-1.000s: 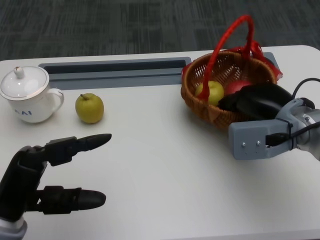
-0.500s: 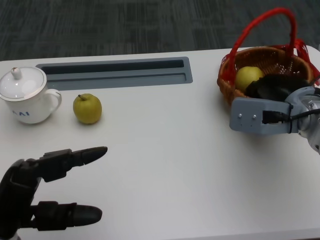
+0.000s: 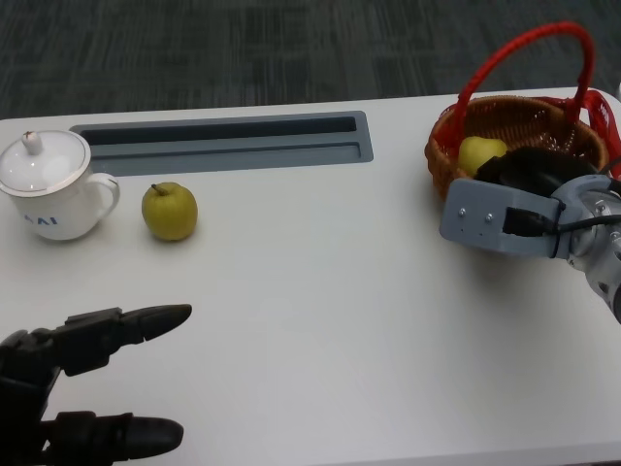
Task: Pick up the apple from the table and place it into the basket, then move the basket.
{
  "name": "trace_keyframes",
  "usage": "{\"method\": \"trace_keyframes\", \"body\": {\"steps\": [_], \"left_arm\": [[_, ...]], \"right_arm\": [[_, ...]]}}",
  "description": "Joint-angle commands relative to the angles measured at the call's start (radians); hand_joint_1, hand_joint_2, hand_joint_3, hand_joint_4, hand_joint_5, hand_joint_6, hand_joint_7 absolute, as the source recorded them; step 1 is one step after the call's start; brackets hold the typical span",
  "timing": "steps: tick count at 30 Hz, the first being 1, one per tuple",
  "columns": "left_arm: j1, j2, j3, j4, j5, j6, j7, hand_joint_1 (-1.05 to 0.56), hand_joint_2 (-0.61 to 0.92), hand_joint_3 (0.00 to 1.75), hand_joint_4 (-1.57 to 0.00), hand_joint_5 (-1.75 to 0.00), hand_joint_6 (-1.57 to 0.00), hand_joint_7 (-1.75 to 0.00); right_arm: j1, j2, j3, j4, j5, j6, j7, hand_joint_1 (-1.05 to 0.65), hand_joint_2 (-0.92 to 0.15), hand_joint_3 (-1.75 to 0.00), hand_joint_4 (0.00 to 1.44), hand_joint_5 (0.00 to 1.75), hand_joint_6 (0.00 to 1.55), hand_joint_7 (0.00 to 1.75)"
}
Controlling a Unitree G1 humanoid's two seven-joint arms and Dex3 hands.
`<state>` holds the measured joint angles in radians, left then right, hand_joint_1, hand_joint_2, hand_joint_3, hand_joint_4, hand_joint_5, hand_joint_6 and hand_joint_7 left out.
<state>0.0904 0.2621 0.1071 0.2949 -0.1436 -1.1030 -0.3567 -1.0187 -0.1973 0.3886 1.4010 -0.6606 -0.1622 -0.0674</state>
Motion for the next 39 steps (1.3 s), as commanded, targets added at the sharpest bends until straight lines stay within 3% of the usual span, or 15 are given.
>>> {"method": "trace_keyframes", "body": {"steps": [1, 5, 9, 14, 23, 39], "left_arm": [[-0.007, 0.018, -0.001, -0.008, 0.009, 0.004, 0.004, -0.64, 0.72, 0.0, -0.88, 0.0, -0.84, 0.0], [-0.012, 0.024, -0.007, -0.01, 0.008, 0.015, -0.002, -0.65, 0.73, 0.0, -0.88, 0.0, -0.83, 0.0], [-0.015, 0.025, -0.012, -0.011, 0.009, 0.023, -0.001, -0.65, 0.72, 0.0, -0.88, 0.0, -0.83, 0.0], [-0.022, 0.023, -0.015, -0.009, 0.017, 0.029, 0.004, -0.66, 0.72, 0.0, -0.88, 0.0, -0.82, 0.0], [-0.032, 0.02, -0.019, -0.011, 0.026, 0.033, 0.008, -0.65, 0.71, 0.0, -0.87, 0.0, -0.82, 0.0], [-0.066, 0.02, -0.031, 0.011, 0.026, 0.028, 0.005, -0.67, 0.72, 0.0, -0.88, 0.0, -0.83, 0.0]], "right_arm": [[-0.013, -0.007, -0.009, -0.011, 0.014, -0.014, 0.043, -0.79, -0.81, 0.0, 0.55, 0.0, 0.48, 0.0], [-0.017, -0.014, 0.024, -0.013, -0.011, -0.037, 0.069, -0.99, -0.78, 0.0, 0.21, 0.0, 0.24, 0.0], [-0.015, -0.016, 0.035, -0.015, -0.019, -0.06, 0.068, -1.04, -0.79, -0.01, 0.1, 0.0, 0.12, 0.0], [-0.011, -0.017, 0.01, -0.017, 0.007, -0.074, 0.078, -1.01, -0.79, 0.0, 0.09, 0.0, 0.01, 0.0], [0.0, -0.054, -0.078, -0.03, 0.105, -0.125, 0.177, -1.02, -0.82, -0.01, 0.08, 0.01, 0.07, 0.02], [0.049, -0.147, -0.196, -0.078, 0.243, -0.344, 0.224, -0.98, -0.82, 0.0, 0.35, 0.04, 0.31, 0.03]]}}
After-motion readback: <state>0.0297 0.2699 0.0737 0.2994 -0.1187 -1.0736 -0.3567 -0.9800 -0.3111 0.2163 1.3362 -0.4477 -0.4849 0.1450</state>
